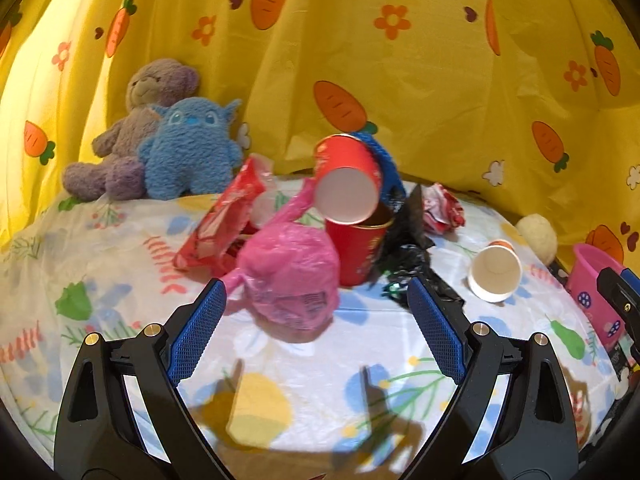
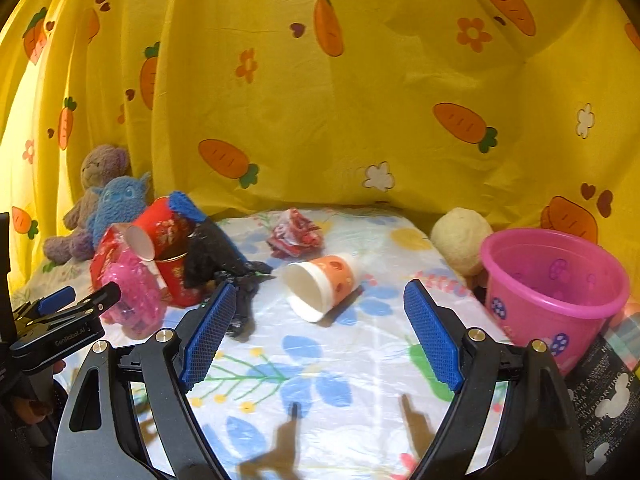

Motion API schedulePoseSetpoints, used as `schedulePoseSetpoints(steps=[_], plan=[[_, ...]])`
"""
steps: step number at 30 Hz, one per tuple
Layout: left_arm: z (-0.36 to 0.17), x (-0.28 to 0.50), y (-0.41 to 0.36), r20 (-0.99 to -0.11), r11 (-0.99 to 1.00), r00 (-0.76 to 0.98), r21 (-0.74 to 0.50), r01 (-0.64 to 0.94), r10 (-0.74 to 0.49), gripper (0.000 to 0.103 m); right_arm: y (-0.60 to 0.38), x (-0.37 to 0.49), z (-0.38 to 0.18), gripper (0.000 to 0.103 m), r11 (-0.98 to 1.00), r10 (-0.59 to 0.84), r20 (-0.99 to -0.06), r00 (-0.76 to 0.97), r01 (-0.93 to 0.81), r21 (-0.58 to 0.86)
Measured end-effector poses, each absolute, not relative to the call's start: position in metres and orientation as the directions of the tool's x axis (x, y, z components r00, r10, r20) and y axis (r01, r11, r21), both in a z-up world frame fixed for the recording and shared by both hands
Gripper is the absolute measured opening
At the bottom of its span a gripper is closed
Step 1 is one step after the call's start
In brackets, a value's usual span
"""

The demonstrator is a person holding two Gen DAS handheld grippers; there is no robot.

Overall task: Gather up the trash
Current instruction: 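Move both tools back toward the remaining trash on the table, then grasp the pink plastic bag with the left tool while the right tool grasps a red paper cup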

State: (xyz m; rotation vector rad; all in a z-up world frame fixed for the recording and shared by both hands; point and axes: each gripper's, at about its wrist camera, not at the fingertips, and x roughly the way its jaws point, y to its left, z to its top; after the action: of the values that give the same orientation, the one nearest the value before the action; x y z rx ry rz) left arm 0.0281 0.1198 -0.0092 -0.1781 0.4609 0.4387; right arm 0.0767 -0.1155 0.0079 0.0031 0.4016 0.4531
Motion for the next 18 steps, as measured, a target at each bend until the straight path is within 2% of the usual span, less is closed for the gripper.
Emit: schedulePoseSetpoints(steps=[6,16,18], plan=[[-0.013,0.023,0.147,-0.486,0.884,0.797,-0.098,-0.457,0.359,0.090,-0.072,0.073,0.005,0.083,0.870,0.472,-0.393,0.789,-0.489,0.064],[-0.030,0.070,0.164,-0.581,0.889,0.761,-0.133,-0.438,0.288,0.090,-0.051,0.083,0.002,0.083,0.855,0.489,-0.420,0.765,-0.516,0.054],[-0.033,0.076,0.167,-0.594,0.889,0.755,-0.140,-0.436,0.277,0.084,-0.049,0.086,0.001,0.083,0.853,0.490,-0.423,0.762,-0.519,0.053]])
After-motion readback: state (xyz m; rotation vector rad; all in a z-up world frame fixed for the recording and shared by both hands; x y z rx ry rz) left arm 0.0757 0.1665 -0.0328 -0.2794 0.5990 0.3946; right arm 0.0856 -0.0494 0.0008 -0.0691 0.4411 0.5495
